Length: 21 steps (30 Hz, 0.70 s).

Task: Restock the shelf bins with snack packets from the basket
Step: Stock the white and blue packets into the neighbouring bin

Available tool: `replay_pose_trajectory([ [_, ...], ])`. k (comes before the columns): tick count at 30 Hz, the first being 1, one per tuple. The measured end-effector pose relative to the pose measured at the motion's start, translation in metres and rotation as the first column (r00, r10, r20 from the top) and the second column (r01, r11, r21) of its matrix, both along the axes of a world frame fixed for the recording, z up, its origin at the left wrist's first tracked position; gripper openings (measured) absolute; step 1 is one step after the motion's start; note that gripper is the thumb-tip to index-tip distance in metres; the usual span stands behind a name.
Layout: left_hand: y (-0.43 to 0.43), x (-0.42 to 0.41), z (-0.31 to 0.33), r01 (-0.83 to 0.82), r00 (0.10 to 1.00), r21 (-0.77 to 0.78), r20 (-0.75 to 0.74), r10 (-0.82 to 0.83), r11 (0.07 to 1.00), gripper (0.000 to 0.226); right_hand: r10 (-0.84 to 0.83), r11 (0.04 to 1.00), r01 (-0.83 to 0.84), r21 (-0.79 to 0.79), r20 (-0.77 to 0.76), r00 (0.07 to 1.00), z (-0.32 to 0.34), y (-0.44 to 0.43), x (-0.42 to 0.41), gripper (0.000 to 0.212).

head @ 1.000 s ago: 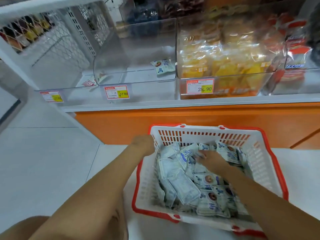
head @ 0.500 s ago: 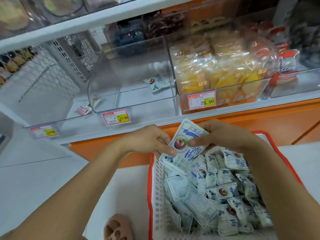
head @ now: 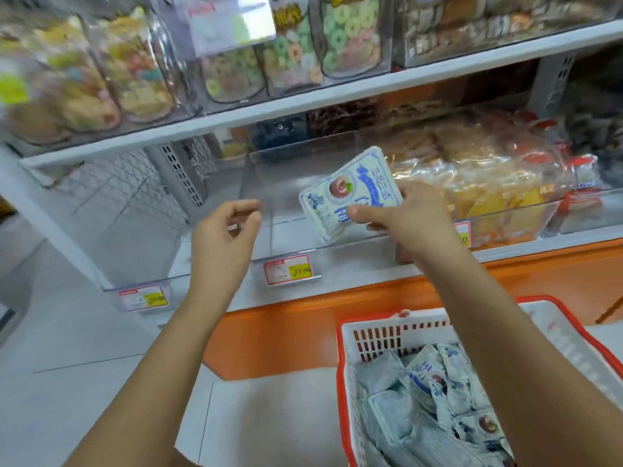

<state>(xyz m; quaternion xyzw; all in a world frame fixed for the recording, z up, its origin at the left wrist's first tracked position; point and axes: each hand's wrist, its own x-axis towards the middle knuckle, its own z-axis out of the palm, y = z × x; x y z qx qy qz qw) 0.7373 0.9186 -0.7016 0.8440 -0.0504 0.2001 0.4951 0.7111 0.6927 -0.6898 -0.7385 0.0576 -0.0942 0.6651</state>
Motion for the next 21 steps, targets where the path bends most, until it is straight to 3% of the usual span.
replay_pose_trajectory([
  [4, 0.022, 0.032, -0.01, -0.074, 0.996, 0.076, -0.044, 0.077, 0.994, 0.036, -0.083, 0.985, 0.071, -0.156, -0.07, 0.994, 0.007, 0.025, 0.086, 0.022],
  [6, 0.021, 0.047, -0.015, -0.037, 0.996, 0.034, -0.083, 0.04, 0.999, 0.038, -0.113, 0.963, 0.071, -0.26, -0.149, 0.982, 0.003, 0.038, 0.13, 0.027],
  [8, 0.019, 0.061, -0.019, -0.037, 0.995, 0.003, -0.095, 0.037, 0.999, 0.037, -0.121, 0.901, 0.006, -0.434, -0.237, 0.964, 0.0, 0.049, 0.167, 0.032],
  [10, 0.02, 0.073, -0.023, -0.064, 0.991, 0.017, -0.12, 0.066, 0.998, 0.037, -0.086, 0.863, -0.079, -0.499, -0.298, 0.951, -0.006, 0.061, 0.197, 0.034],
  [12, 0.025, 0.082, -0.029, -0.068, 0.986, 0.062, -0.15, 0.076, 0.996, 0.027, -0.052, 0.85, -0.132, -0.511, -0.33, 0.943, -0.017, 0.076, 0.218, 0.043],
  [16, 0.028, 0.089, -0.04, -0.094, 0.983, 0.035, -0.158, 0.098, 0.995, 0.023, -0.086, 0.84, -0.084, -0.536, -0.286, 0.954, -0.05, 0.101, 0.258, 0.047],
  [19, 0.028, 0.089, -0.043, -0.095, 0.988, 0.03, -0.118, 0.098, 0.995, 0.024, -0.191, 0.864, 0.042, -0.503, -0.25, 0.949, -0.072, 0.112, 0.278, 0.05],
  [21, 0.028, 0.089, -0.044, -0.066, 0.991, 0.009, -0.117, 0.067, 0.998, 0.026, -0.266, 0.898, 0.143, -0.416, -0.253, 0.93, -0.084, 0.113, 0.284, 0.063],
])
